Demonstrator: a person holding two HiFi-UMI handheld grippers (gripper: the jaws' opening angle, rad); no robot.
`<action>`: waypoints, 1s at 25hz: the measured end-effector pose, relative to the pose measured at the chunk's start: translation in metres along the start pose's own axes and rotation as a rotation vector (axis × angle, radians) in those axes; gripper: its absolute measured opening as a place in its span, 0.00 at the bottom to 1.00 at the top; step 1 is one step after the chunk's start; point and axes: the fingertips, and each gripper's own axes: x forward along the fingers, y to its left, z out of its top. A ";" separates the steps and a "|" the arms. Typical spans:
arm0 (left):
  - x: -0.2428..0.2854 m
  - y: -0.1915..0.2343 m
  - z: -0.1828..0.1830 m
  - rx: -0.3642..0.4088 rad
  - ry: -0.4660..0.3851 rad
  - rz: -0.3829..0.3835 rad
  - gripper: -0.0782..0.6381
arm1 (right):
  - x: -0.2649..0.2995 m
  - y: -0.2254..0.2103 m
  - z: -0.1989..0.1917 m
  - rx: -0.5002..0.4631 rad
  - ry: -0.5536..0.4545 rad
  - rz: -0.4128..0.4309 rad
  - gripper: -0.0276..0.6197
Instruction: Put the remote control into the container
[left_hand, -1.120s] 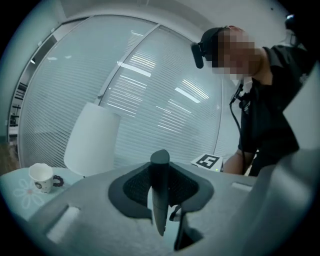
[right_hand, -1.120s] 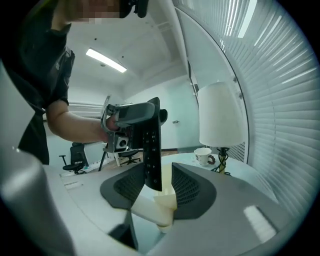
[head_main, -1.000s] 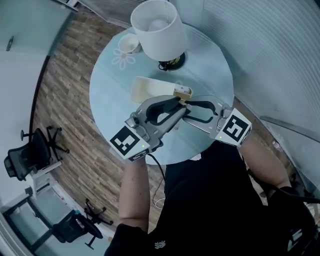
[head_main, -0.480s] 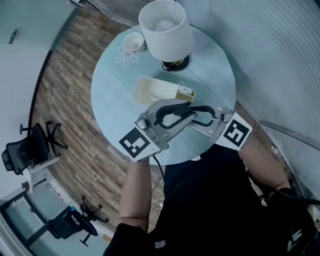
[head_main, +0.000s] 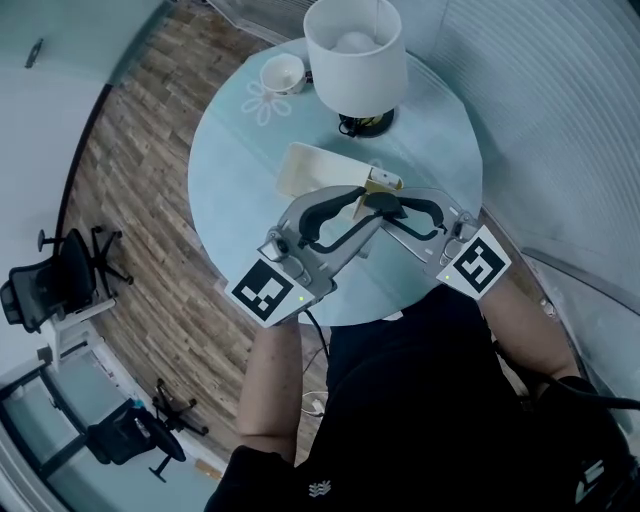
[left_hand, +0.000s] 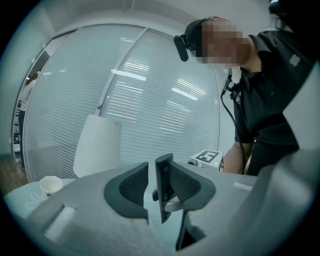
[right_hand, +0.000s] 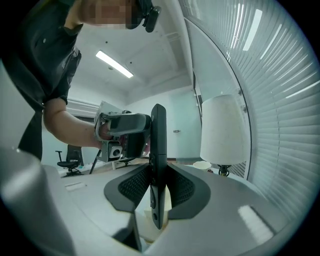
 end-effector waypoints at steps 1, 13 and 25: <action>-0.005 0.006 0.002 -0.009 -0.016 0.023 0.29 | 0.003 -0.003 0.000 -0.014 -0.004 -0.012 0.20; -0.029 0.036 -0.017 -0.046 -0.059 0.200 0.29 | 0.015 -0.012 -0.054 -0.092 0.077 -0.101 0.20; -0.049 0.057 -0.043 -0.062 -0.030 0.289 0.29 | 0.025 -0.015 -0.090 -0.109 0.097 -0.100 0.20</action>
